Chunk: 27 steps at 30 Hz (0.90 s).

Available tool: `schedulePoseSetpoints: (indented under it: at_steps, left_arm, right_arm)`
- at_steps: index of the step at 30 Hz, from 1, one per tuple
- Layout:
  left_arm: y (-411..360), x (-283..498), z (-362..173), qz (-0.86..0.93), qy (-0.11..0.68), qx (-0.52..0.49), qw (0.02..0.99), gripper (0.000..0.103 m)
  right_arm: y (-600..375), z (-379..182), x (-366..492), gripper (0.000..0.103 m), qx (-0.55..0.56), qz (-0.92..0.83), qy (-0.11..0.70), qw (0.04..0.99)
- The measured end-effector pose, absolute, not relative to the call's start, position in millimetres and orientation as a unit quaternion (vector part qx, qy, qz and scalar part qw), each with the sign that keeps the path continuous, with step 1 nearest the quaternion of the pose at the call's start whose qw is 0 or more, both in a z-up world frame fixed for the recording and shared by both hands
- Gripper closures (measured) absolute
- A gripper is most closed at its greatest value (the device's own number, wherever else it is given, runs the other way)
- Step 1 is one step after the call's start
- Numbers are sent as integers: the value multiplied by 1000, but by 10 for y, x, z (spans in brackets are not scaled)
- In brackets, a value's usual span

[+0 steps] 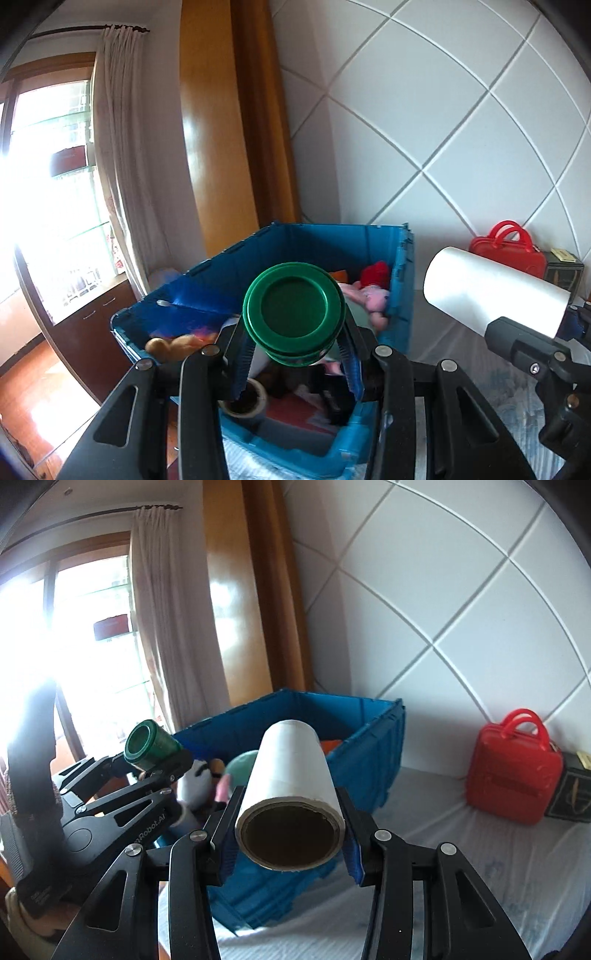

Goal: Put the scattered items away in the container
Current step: 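Carry the green jar and paper roll over the blue crate with both tools, then open both tools to drop the jar and paper roll into the crate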

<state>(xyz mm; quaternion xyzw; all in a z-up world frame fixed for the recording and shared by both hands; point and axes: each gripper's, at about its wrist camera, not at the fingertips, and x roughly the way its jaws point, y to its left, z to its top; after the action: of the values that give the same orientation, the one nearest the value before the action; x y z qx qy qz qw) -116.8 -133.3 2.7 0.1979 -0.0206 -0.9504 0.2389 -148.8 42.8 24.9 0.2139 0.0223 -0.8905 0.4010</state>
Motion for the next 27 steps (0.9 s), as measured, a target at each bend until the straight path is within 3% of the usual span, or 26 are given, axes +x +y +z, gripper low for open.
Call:
schedulePoseSetpoints:
  at_steps: [10,15,26,27]
  left_arm:
    - [-2854,-1678,-468,-947,-37,287,136,62]
    - [-3009,-1963,-773,-936,-30,338,92,62]
    - [-3079,-1932,-819,-938,-29,340,60,62]
    - [-3095,-1919,-823,-938,-27,341,61,58]
  right_arm:
    - [-1276,-186,-1481,58,265,-897,15,355]
    - [-1466,-582,-1720,58,326,-897,34,297]
    - [-1626,-643,-1724,57,348,-903,81,239]
    - [-1631,-649,-1726,57,349,-903,82,237]
